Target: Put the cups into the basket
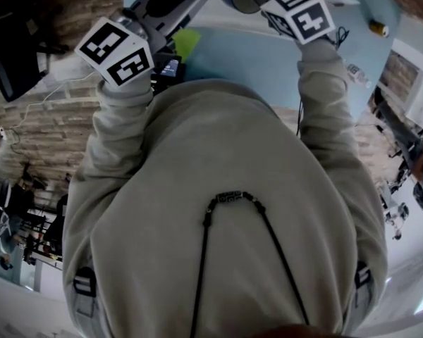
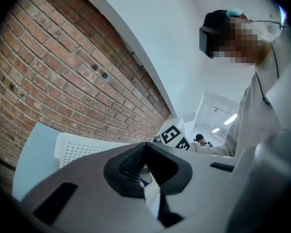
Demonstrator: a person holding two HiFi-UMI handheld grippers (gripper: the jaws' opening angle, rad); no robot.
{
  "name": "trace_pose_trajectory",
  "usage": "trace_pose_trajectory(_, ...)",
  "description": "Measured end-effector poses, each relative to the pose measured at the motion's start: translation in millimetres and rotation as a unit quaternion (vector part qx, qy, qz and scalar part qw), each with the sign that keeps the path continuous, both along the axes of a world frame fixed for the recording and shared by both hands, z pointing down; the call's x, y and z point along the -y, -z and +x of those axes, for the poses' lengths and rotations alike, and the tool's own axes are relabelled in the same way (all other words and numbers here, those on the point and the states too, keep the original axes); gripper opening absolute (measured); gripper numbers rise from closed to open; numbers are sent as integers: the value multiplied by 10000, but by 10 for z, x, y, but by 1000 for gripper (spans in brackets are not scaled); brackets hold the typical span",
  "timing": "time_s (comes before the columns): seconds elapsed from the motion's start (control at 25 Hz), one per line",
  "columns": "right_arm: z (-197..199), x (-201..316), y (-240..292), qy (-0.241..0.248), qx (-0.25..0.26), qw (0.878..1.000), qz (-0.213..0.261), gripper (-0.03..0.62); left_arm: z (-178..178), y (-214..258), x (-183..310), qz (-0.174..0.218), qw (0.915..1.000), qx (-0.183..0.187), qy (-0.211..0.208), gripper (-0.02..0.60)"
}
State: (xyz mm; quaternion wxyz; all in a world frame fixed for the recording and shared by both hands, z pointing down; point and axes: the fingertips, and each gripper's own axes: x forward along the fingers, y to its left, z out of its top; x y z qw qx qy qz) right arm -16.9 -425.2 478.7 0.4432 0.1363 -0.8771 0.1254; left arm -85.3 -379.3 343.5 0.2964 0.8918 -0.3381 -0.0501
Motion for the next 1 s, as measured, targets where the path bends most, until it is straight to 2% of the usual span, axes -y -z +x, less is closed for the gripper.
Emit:
trace_pose_trajectory(0.36, 17, 49, -789, 289, -708, 9970, -124, 48, -48, -284, 54, -291, 9995, -36, 98, -3)
trace_pose_trajectory(0.64, -64, 2, -1260, 385, -889, 9942, -472, 48, -50, -397, 52, -409, 9991, -13, 95, -3)
trace_pose_trajectory(0.8, -48, 12, -1466, 409, -1038, 9925, -507, 48, -58, -435, 52, -438, 9990, 7, 110, -3)
trace_pose_trajectory(1.0, 0, -71, -1638, 319, -1078, 9909, -740, 48, -68, -467, 43, -508, 9987, -18, 80, -3)
